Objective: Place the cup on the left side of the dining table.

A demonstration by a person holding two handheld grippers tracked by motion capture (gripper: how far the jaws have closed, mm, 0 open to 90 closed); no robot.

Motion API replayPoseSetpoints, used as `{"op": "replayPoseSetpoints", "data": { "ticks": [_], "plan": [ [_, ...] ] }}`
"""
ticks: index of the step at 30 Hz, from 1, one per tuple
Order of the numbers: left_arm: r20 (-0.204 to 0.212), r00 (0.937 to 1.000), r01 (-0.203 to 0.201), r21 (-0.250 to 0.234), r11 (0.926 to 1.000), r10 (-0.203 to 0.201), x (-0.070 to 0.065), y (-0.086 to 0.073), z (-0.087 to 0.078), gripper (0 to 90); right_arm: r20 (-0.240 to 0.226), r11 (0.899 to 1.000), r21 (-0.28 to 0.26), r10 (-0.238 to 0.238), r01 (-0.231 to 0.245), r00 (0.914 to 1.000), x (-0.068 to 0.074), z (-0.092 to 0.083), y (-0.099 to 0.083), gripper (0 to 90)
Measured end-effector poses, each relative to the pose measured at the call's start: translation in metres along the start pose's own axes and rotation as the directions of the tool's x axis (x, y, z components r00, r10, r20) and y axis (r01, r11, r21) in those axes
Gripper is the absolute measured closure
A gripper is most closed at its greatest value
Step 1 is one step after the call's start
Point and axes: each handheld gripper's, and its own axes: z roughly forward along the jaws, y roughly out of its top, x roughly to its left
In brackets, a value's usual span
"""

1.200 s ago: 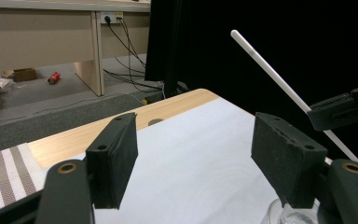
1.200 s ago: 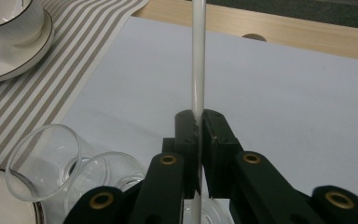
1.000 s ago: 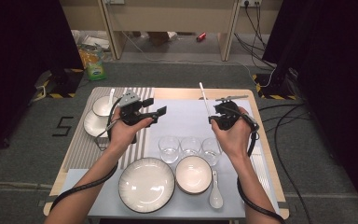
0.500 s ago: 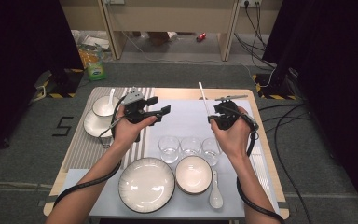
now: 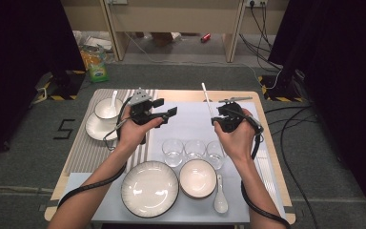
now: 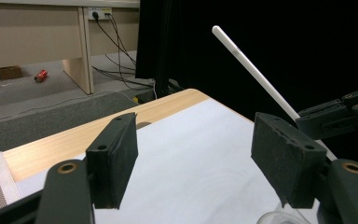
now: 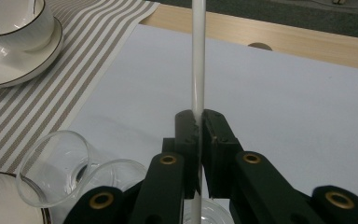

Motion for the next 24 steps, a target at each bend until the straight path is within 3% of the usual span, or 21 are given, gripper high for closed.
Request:
{"op": "replayPoseSetpoints", "data": {
  "ticks": [24],
  "plan": [
    [0.022, 0.9998, -0.003, 0.009, 1.0000, 0.002, -0.006, 0.007, 0.013, 30.8, -0.006, 1.000, -0.010, -0.013, 0.013, 0.9999, 0.005, 0.000, 0.003, 85.4]
  ]
}}
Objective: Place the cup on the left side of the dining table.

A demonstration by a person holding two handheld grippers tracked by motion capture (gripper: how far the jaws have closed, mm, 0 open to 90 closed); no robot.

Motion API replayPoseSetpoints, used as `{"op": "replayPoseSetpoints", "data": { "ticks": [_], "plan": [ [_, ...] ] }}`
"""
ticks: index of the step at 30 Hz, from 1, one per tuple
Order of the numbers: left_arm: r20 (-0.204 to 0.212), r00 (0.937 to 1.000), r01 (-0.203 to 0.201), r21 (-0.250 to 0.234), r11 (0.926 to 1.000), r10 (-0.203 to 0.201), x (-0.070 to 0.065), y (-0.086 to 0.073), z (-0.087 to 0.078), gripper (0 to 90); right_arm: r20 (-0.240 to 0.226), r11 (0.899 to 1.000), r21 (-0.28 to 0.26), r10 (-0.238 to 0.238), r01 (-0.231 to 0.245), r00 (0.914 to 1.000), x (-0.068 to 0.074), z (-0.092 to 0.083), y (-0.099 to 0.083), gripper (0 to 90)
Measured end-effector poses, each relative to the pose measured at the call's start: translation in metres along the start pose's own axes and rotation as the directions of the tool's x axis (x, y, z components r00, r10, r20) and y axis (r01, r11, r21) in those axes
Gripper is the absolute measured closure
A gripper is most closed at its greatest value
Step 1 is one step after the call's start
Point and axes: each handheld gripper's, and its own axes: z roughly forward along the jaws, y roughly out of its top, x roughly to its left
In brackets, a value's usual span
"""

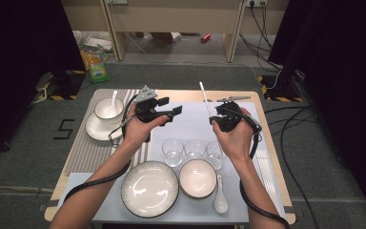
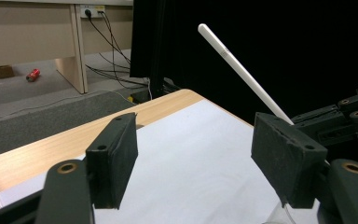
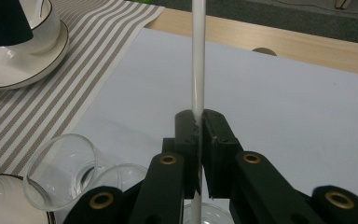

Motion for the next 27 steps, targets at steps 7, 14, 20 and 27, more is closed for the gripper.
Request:
{"op": "replayPoseSetpoints", "data": {
  "ticks": [7, 14, 20, 27],
  "plan": [
    [0.009, 1.0000, -0.003, 0.001, 1.0000, 0.003, -0.003, 0.002, 0.003, 30.8, -0.008, 1.000, -0.007, -0.007, 0.007, 0.9999, 0.001, 0.000, 0.001, 85.4],
    [0.013, 0.9999, -0.006, 0.002, 1.0000, 0.006, -0.006, 0.004, 0.007, 30.8, -0.011, 1.000, -0.007, -0.009, 0.009, 0.9999, 0.004, 0.001, 0.001, 85.5],
    [0.020, 0.9997, -0.012, 0.002, 0.9999, 0.012, -0.009, 0.006, 0.008, 30.8, -0.012, 1.000, -0.013, -0.010, 0.010, 0.9999, 0.005, 0.001, 0.002, 85.4],
    [0.025, 0.9997, -0.008, 0.004, 1.0000, 0.008, -0.012, 0.006, 0.013, 30.8, -0.013, 1.000, -0.014, -0.014, 0.014, 0.9998, 0.006, 0.002, 0.002, 85.4]
  ]
}}
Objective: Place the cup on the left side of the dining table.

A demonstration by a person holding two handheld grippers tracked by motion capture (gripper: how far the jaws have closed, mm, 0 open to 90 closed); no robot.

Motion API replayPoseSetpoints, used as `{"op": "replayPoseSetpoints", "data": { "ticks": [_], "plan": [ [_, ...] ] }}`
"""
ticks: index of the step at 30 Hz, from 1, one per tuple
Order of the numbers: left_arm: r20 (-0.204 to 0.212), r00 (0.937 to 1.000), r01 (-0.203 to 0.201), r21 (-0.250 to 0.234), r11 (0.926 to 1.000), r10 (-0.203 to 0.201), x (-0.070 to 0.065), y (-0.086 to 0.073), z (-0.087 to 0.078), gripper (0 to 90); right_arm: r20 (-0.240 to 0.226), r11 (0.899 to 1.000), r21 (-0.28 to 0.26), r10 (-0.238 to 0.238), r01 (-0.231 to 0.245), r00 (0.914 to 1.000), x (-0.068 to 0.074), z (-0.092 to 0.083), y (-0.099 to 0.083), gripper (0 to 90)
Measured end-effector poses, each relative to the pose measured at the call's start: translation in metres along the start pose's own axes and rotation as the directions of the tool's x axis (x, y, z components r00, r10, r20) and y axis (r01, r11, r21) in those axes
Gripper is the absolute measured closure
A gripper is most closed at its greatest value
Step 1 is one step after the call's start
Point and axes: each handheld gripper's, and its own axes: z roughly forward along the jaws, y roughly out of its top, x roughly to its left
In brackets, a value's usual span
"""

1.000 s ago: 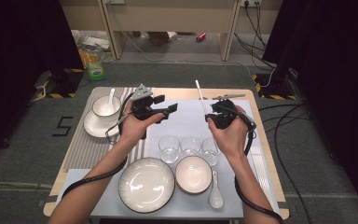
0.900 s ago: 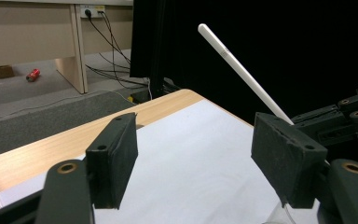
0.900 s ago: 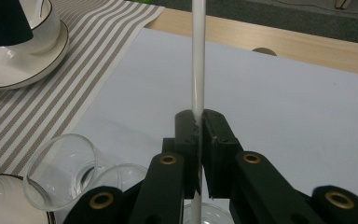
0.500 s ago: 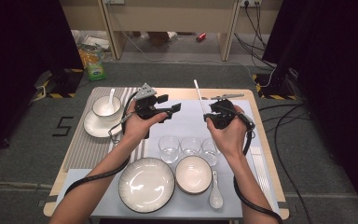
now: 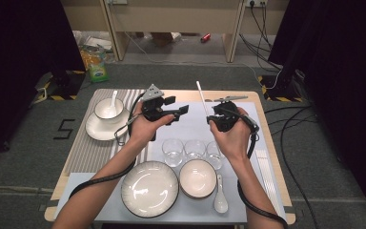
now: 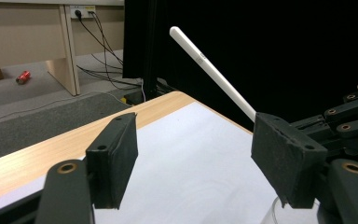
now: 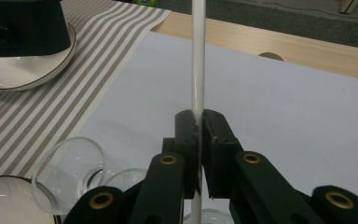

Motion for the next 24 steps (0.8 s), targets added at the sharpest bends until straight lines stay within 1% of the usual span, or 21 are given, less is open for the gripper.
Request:
{"op": "replayPoseSetpoints", "data": {
  "ticks": [11, 17, 24],
  "plan": [
    [0.005, 1.0000, 0.000, 0.000, 1.0000, 0.000, -0.002, 0.003, 0.004, 30.8, -0.006, 1.000, -0.002, -0.002, 0.002, 1.0000, 0.002, 0.001, 0.000, 85.4],
    [0.008, 1.0000, 0.003, 0.001, 1.0000, -0.003, -0.003, 0.004, 0.007, 30.8, -0.008, 1.000, 0.006, 0.000, 0.000, 1.0000, 0.003, 0.002, 0.000, 85.4],
    [0.011, 0.9999, 0.002, 0.006, 1.0000, -0.002, -0.005, 0.005, 0.012, 30.8, -0.014, 1.000, -0.001, -0.005, 0.005, 0.9999, 0.005, 0.002, 0.000, 85.4]
  ]
}}
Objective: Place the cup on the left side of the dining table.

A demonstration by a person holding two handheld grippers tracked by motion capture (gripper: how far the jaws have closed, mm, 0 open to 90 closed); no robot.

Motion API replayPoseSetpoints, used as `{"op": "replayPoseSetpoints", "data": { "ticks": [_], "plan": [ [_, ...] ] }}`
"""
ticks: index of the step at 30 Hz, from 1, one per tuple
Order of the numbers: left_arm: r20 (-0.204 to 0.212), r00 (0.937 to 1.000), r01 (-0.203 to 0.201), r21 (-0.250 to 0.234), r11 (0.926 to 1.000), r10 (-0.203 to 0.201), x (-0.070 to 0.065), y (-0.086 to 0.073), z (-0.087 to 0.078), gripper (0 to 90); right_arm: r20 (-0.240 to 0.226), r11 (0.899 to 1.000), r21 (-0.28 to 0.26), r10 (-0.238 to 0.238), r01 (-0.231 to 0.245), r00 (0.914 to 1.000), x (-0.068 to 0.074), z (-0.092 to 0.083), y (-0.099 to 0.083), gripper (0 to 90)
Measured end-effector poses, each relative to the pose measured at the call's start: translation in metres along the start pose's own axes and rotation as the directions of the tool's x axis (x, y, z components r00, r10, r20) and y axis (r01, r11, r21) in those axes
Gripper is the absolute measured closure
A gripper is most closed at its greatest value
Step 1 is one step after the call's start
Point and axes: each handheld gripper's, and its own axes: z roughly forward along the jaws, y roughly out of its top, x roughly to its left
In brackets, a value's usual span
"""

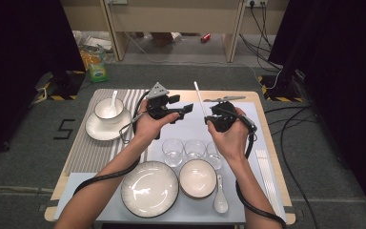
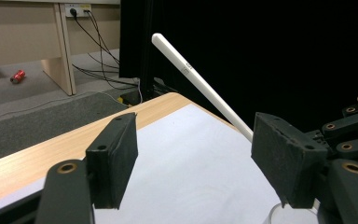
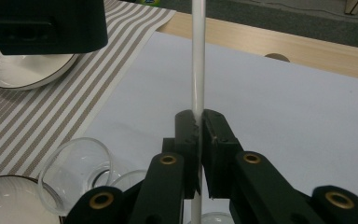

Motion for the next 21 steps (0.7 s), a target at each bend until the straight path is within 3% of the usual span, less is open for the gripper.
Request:
{"op": "replayPoseSetpoints", "data": {
  "ticks": [21],
  "plan": [
    [0.014, 0.9998, 0.016, 0.004, 0.9999, -0.016, -0.0031, 0.0043, 0.0081, 30.9, -0.008, 1.000, -0.008, -0.002, 0.002, 1.0000, 0.0037, -0.0006, 0.0021, 85.4]
  ]
}}
